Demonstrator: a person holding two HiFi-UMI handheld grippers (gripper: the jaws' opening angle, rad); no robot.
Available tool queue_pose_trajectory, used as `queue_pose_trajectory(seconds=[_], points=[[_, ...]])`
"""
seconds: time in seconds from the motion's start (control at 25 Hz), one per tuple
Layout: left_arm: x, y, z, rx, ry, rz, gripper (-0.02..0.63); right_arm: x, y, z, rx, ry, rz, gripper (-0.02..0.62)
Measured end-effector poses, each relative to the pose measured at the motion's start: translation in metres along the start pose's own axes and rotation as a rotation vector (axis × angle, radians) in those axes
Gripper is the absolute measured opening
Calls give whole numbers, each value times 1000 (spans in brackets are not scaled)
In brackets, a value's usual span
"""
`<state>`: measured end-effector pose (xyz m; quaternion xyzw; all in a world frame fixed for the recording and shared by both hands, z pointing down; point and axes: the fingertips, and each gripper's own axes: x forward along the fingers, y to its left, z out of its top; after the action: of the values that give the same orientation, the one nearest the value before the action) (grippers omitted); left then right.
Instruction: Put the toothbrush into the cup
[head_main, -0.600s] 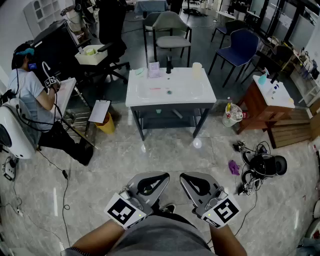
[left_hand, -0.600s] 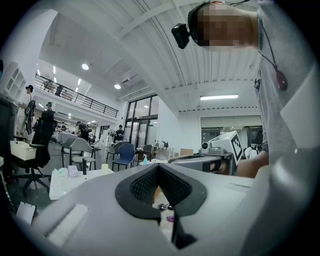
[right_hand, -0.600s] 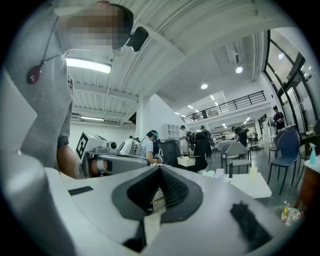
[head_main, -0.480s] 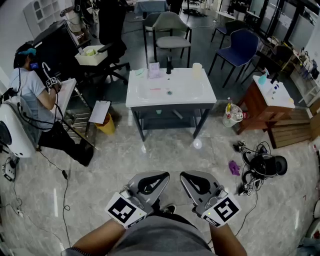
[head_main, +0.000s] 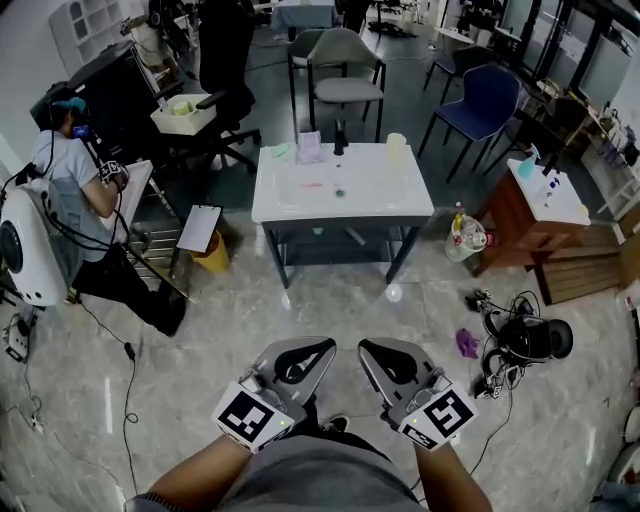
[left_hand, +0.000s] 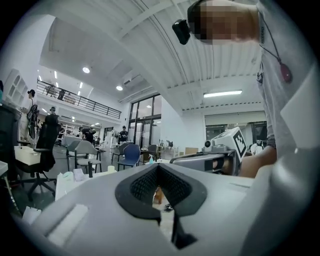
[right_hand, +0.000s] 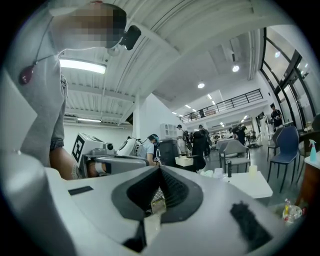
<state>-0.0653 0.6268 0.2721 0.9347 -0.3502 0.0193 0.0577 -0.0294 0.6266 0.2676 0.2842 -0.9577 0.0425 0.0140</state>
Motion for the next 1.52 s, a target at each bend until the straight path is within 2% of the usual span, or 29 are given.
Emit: queue_pose_trajectory(seconds=[0.2, 0.32, 0.52, 0.92, 1.2, 1.52], points=[[11, 31, 1, 4, -34, 3, 8, 22, -19, -1, 10, 13, 7, 14], [20, 48, 3, -28, -18, -9, 8, 42, -30, -1, 10, 28, 13, 14], [38, 91, 2, 2, -26, -19, 6, 81, -56, 0, 9, 42, 16, 14], [68, 178, 12, -38, -22, -47, 8, 158, -107, 6, 6, 68, -8, 14], [83, 227, 8, 8, -21, -89, 8, 202, -132, 7, 11, 75, -35, 14], [90, 259, 11, -59, 6, -125, 8, 234, -147, 2, 31, 79, -59, 14]])
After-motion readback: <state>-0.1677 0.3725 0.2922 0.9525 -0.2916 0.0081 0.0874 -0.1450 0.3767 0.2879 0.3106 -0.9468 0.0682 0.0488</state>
